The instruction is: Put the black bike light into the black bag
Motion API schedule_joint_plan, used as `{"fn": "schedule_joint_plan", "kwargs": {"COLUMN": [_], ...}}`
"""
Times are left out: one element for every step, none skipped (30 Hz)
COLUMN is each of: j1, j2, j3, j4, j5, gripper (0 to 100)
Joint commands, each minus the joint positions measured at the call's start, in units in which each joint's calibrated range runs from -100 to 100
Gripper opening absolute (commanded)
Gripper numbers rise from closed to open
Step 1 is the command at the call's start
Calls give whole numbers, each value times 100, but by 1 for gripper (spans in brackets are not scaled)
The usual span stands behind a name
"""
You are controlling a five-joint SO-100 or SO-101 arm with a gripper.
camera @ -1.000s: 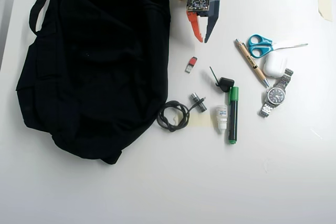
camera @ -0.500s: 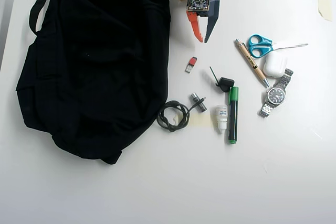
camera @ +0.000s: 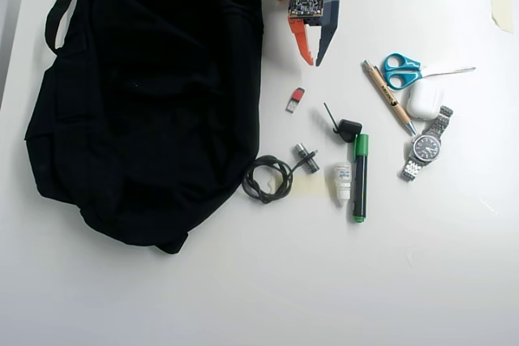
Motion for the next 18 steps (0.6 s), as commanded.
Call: {"fn": "schedule_joint_plan", "kwargs": {"j1": [28,28,28,28,28,28,28,28,28,28,28,28,28,28,28,20,-25,-32], "j2": [13,13,13,13,13,13,13,13,13,13,13,13,13,-3,-20,-37,-37,-37], "j3": [92,92,92,92,92,92,92,92,92,92,92,92,92,92,92,92,92,92], "j4": [12,12,12,12,12,12,12,12,12,12,12,12,12,12,12,12,12,12], "j5": [23,23,23,23,23,23,23,23,23,23,23,23,23,23,23,23,23,23], "gripper": [2,2,2,2,2,2,2,2,2,2,2,2,2,2,2,2,2,2]}}
